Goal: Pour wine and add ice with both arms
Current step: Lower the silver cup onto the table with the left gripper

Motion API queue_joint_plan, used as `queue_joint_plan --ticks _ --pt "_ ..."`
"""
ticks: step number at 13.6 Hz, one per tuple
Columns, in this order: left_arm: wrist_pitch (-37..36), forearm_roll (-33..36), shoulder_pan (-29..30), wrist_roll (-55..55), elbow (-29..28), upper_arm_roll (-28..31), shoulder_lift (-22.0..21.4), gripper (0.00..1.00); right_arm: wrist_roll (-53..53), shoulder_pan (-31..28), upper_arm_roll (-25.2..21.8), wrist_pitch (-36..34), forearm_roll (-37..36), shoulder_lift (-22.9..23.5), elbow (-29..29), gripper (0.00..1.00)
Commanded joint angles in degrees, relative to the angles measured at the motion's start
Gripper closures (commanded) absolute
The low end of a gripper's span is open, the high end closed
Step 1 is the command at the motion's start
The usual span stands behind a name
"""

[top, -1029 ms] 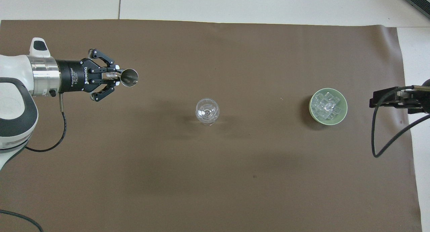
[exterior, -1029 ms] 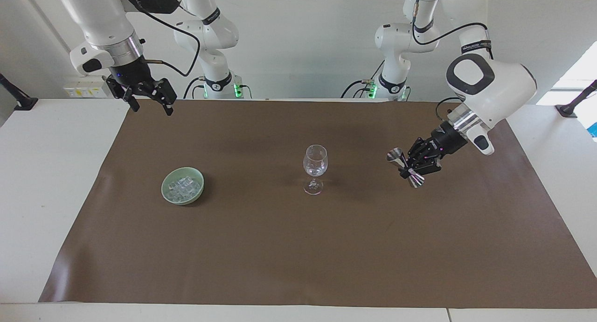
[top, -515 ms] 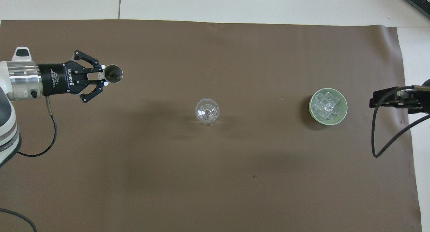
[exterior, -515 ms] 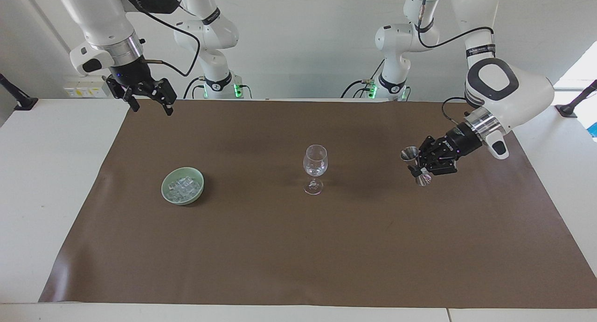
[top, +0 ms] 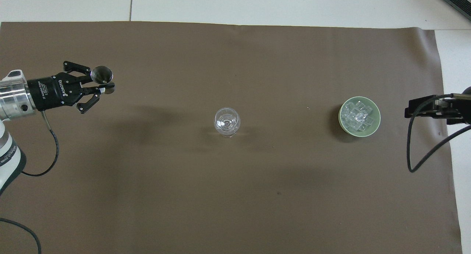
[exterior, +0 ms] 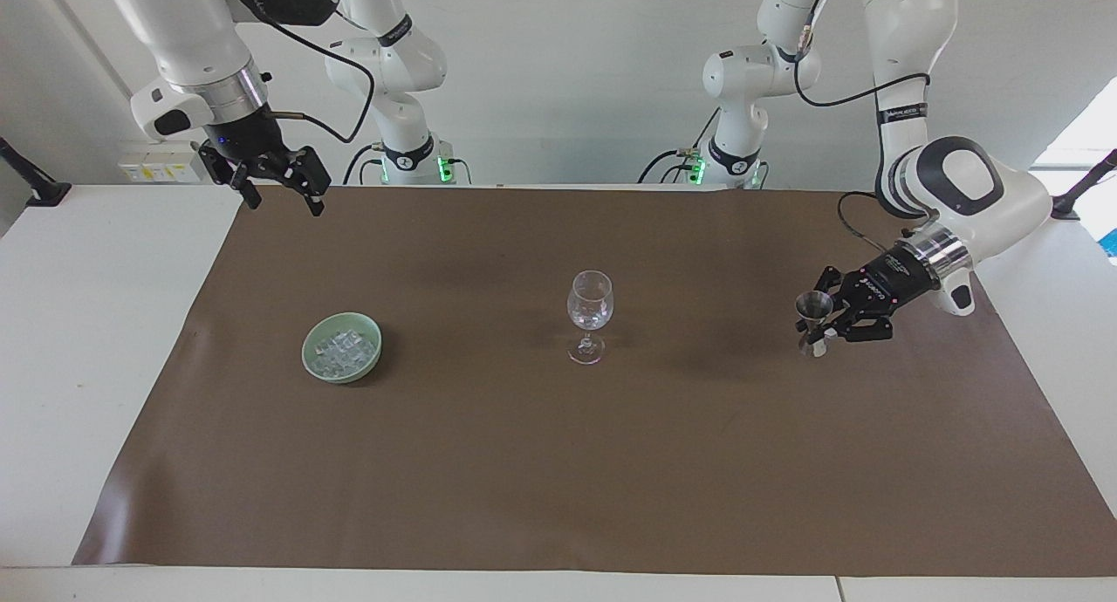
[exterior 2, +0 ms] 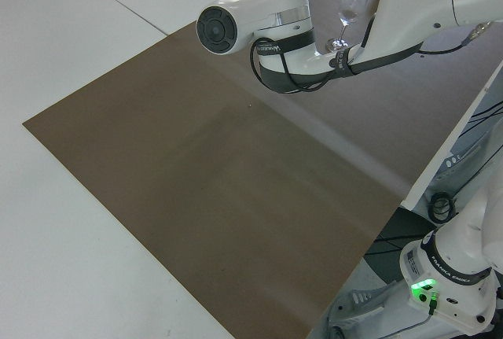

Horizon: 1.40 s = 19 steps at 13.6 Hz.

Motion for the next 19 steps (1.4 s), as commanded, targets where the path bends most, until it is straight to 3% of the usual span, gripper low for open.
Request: queue_joint_plan --ticks 1,6,13,19 --pt "0.3 -5.4 1.1 0.3 -1.6 -0.5 0.2 1.0 -1.3 -0.5 0.4 -0.1 -0.3 -0.9 -0.9 0.0" --pt "2.2 -14.3 2.5 1.8 -7.3 -0.5 0.2 1.0 -1.3 -0.5 0.4 -0.1 -0.3 -0.9 -0.9 0.0" --pt "4.3 -21.4 2.3 7.4 -13.6 -0.5 0.0 1.0 -1.3 -0.5 0.4 -0.1 -0.3 -1.0 -0.9 0.0" --pt "-0.7 -24.8 6.9 15.0 -18.0 -0.5 0.5 1.0 -1.3 -0.5 0.4 -0.1 -0.3 -1.0 -0.9 0.0"
